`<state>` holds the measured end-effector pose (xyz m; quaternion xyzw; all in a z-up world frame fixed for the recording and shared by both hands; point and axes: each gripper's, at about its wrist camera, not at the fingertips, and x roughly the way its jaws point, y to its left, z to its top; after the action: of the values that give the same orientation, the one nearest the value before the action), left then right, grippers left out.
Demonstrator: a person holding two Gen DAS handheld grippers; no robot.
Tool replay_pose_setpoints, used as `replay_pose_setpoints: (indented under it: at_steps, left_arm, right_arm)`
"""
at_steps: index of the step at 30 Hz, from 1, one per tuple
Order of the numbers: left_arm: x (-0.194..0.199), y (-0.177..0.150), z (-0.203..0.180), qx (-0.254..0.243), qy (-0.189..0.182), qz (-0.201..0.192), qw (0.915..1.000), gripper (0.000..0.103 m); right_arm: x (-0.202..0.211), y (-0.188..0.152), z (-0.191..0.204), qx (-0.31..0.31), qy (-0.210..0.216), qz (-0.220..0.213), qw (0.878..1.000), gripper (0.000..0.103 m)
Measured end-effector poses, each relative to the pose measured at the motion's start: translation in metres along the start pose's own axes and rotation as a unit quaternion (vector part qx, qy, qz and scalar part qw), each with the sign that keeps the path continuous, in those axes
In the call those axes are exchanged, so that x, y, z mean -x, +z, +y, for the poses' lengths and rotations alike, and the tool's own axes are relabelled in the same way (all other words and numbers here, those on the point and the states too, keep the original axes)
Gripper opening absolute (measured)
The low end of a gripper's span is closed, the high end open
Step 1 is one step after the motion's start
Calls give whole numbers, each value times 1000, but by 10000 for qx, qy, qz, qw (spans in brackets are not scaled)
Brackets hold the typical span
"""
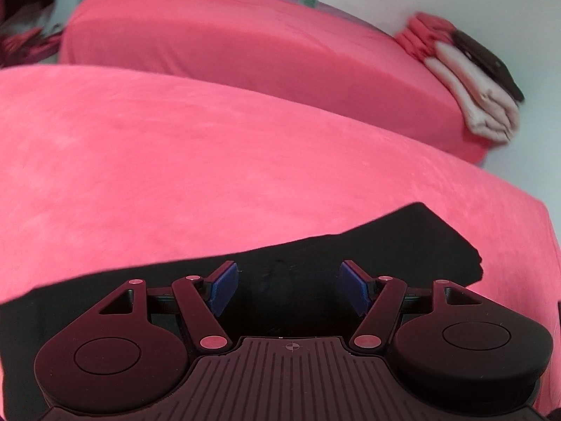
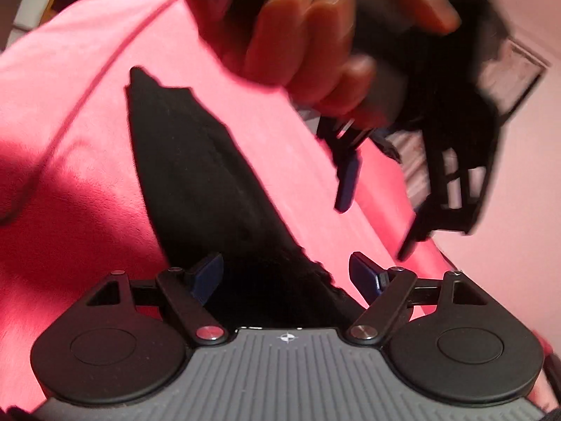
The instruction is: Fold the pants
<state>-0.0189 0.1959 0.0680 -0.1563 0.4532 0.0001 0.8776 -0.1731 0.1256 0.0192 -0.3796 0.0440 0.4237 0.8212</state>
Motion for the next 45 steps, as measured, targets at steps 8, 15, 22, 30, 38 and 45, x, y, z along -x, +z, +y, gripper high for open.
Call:
replay_pose_setpoints:
  at_steps: [8,15,22,30,38,45]
  left_arm:
    - [-50,-13,-6,6,-73,563,9984,103]
    - [-61,-36,-2,-98,60,798,9967,103]
    - [-66,-35,-4,-63,61,786,9969,103]
    - [-66,-37,-4,-120,65,756,9970,103]
    - [-65,-39,-5,-115,50,713,9974,103]
    - [-65,-47,-6,-119,-260,889,9956,103]
  right_arm:
    - [24,-70,-98,-1275,-1357,1025,9771,82]
    - [2,-111,-126,-1212,-1806,1613,9626,81]
    - [-27,-117,-125,-617,-1825,1546,9690,81]
    - [-20,-121,-174,-2103,-1608,1244,9563,83]
    - [-38,-142,-203,-2477,-1992,1482,9365,78]
    - [15,-150,-210,-2425,-2300,1442,9314,73]
